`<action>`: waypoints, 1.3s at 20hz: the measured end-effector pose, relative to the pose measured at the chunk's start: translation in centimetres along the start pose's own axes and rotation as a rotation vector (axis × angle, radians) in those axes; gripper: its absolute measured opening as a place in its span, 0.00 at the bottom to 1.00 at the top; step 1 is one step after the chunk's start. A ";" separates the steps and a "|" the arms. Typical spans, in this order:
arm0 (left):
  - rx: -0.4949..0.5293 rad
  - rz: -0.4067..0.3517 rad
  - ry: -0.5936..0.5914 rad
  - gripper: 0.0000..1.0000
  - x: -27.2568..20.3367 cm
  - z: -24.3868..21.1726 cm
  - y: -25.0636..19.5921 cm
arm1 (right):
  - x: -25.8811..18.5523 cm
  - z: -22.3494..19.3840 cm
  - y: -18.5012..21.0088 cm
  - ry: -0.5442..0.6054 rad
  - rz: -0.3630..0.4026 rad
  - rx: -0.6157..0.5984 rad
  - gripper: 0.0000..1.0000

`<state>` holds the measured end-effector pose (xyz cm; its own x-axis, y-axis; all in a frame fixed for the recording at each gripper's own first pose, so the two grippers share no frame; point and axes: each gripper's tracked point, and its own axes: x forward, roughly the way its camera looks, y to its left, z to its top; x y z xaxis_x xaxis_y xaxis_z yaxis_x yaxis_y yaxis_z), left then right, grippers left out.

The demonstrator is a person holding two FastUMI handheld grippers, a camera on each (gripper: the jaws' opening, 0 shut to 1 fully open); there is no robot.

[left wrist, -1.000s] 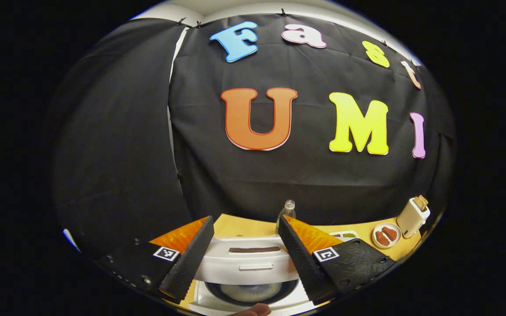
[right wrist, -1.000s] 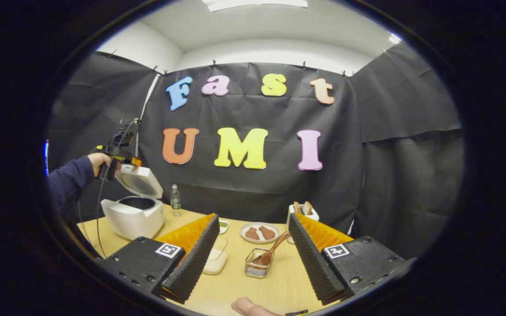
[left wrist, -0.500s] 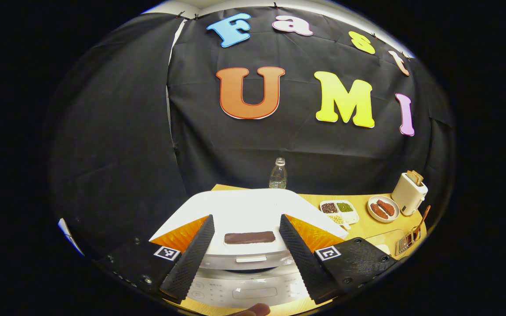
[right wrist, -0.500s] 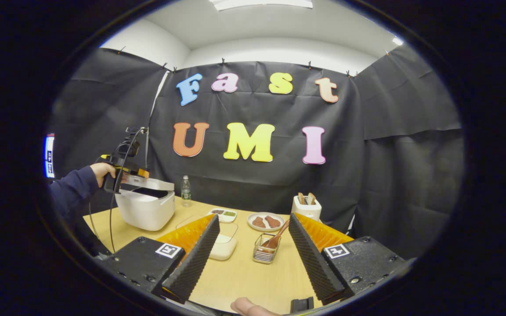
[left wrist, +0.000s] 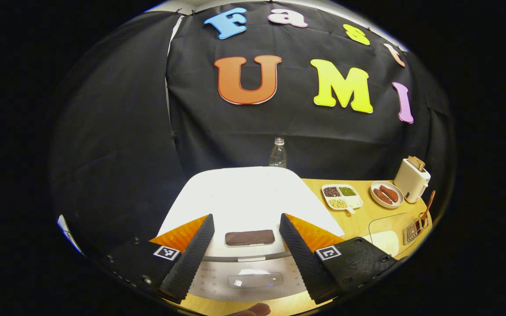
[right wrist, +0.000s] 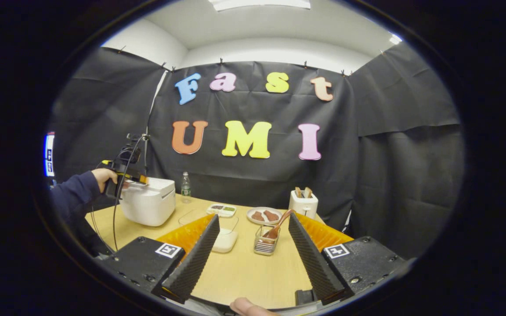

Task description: Close the left gripper, press the button to open the rice cooker; take a wooden spoon from the chopstick holder with the right hand, scoop a spoonful of rice and pour it into the rice cooker, then put the wooden spoon back into the chopstick holder.

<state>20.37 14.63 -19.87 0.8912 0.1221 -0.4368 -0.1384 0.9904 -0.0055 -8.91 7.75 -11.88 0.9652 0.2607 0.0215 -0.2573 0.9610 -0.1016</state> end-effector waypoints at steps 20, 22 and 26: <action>-0.013 0.006 -0.039 0.99 0.3 -0.9 -0.1 | 0.1 -1.1 2.5 0.022 0.037 -0.015 1.00; -0.009 0.009 -0.054 1.00 0.4 -1.0 -0.1 | -0.1 -1.1 2.4 0.018 0.033 -0.011 1.00; 0.016 0.011 -0.099 0.98 0.3 -0.3 0.0 | -0.2 -1.1 1.8 0.016 0.016 -0.010 1.00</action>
<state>20.46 14.62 -20.28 0.9282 0.1385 -0.3453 -0.1427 0.9897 0.0132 -9.57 9.36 -13.14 0.9617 0.2740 0.0041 -0.2718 0.9558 -0.1119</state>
